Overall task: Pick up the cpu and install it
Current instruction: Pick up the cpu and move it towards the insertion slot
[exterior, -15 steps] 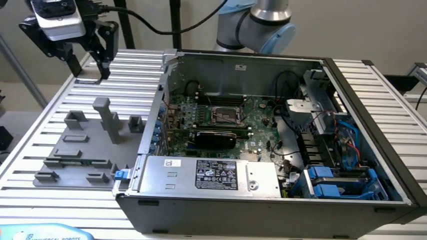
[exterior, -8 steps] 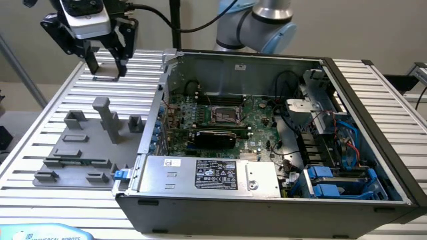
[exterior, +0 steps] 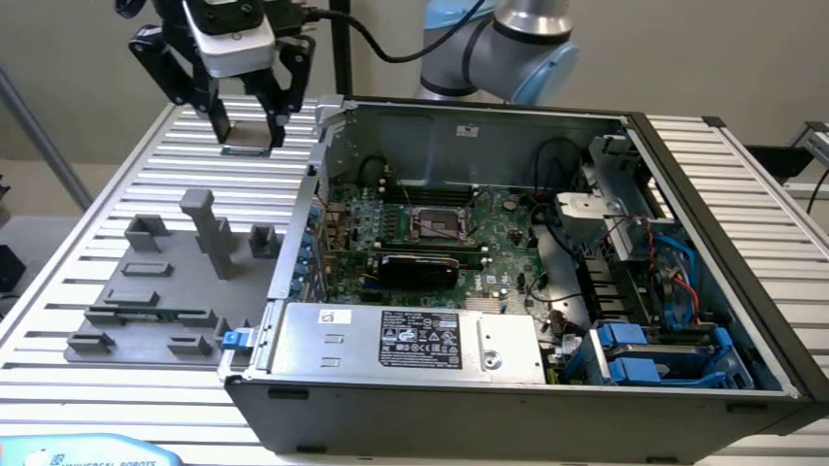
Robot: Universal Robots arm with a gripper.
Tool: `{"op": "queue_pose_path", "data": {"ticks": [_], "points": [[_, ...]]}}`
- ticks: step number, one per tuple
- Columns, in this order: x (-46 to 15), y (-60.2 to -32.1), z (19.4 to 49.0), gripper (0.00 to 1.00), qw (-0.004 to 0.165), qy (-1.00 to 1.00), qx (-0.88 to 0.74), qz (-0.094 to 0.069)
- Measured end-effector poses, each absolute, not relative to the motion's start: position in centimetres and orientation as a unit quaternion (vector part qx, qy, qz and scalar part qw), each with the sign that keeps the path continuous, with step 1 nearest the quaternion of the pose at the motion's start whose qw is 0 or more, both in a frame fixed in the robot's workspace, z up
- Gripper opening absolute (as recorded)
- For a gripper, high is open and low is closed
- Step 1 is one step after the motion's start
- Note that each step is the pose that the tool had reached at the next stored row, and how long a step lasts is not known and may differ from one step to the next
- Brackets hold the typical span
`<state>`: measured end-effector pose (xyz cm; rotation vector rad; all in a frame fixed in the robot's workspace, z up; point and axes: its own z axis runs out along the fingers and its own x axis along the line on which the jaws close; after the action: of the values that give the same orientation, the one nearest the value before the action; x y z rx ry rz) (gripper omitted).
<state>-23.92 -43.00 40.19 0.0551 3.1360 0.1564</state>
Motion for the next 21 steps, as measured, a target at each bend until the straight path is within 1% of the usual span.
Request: {"op": "queue_pose_path", "data": {"ticks": [9, 21], "points": [[-19.8, -43.0, 40.2, 0.55, 0.001, 0.998, 0.018, 0.055], [-14.4, -42.1, 39.5, 0.55, 0.000, 0.998, 0.018, 0.056]]}}
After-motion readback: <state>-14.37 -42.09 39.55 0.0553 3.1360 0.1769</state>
